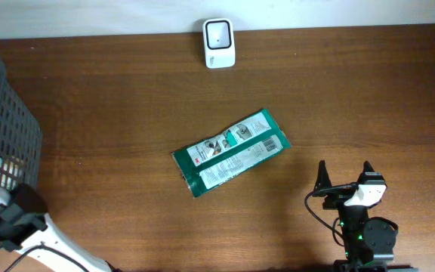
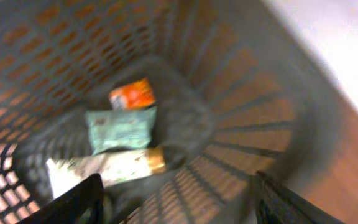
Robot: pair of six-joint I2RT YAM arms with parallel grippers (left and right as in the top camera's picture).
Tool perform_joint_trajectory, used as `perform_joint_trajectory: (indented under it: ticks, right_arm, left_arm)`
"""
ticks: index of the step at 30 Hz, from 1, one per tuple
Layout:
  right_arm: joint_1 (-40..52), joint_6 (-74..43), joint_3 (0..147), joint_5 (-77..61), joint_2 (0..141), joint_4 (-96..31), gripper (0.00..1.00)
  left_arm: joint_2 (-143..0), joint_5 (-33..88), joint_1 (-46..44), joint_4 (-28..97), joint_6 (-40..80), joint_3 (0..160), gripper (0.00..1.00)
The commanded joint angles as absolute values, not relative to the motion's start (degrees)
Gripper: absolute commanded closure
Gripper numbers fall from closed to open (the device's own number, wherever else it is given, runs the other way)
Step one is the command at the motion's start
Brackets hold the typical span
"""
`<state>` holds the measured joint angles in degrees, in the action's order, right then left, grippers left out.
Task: Scan the item barcode
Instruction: 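Move the left gripper back into the basket toward a small pale packet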
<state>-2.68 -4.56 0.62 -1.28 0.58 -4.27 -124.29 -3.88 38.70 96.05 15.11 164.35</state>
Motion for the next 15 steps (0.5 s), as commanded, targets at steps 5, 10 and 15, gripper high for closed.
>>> perform_joint_trajectory:
  ticks: [5, 10, 15]
  right_arm:
    - [-2.3, -5.0, 0.3, -0.6, 0.2, -4.6, 0.02]
    - [-2.3, -4.9, 0.3, -0.6, 0.2, -4.6, 0.02]
    - [-2.3, -5.0, 0.3, -0.6, 0.2, -4.6, 0.02]
  left_arm:
    - [-124.7, -5.8, 43.2, 88.2, 16.3, 147.2, 0.28]
    - [-124.7, -8.5, 43.2, 79.1, 14.7, 134.2, 0.31]
    - [-124.7, -8.7, 43.3, 69.8, 14.7, 122.0, 0.30]
